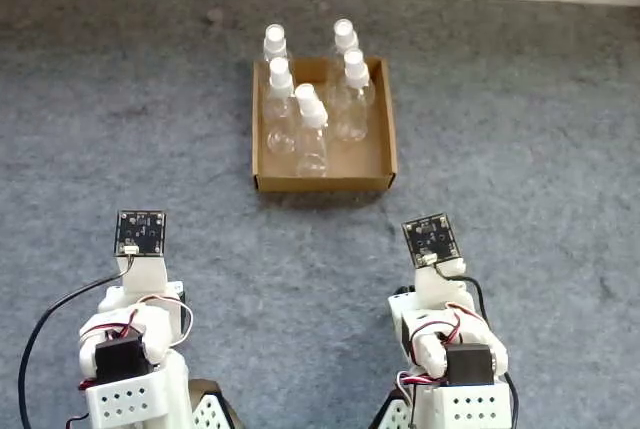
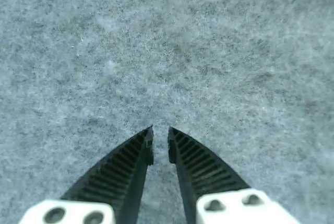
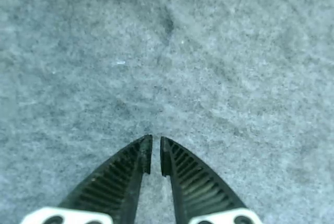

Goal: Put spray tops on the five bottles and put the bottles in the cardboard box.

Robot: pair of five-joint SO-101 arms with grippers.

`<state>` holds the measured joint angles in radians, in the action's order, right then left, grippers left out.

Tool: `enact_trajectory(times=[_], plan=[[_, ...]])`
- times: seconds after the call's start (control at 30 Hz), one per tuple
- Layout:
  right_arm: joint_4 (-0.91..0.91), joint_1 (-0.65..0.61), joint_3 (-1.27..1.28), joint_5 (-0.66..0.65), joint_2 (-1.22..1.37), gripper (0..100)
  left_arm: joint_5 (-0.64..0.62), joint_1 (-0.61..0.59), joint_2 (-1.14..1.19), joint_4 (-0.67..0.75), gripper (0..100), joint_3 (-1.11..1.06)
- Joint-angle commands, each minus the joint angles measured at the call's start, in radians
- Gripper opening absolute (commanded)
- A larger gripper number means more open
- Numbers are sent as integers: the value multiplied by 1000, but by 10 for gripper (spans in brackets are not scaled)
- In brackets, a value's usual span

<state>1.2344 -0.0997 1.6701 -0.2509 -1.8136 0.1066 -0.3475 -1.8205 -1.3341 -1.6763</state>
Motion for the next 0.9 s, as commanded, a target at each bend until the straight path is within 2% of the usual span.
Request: enact_trajectory(times=[0.0, 0.87], plan=[[4, 7, 160, -9, -1, 4, 3, -8, -5, -5, 11, -19], [4, 7, 160, -9, -1, 4, 3, -8, -5, -5, 11, -19]])
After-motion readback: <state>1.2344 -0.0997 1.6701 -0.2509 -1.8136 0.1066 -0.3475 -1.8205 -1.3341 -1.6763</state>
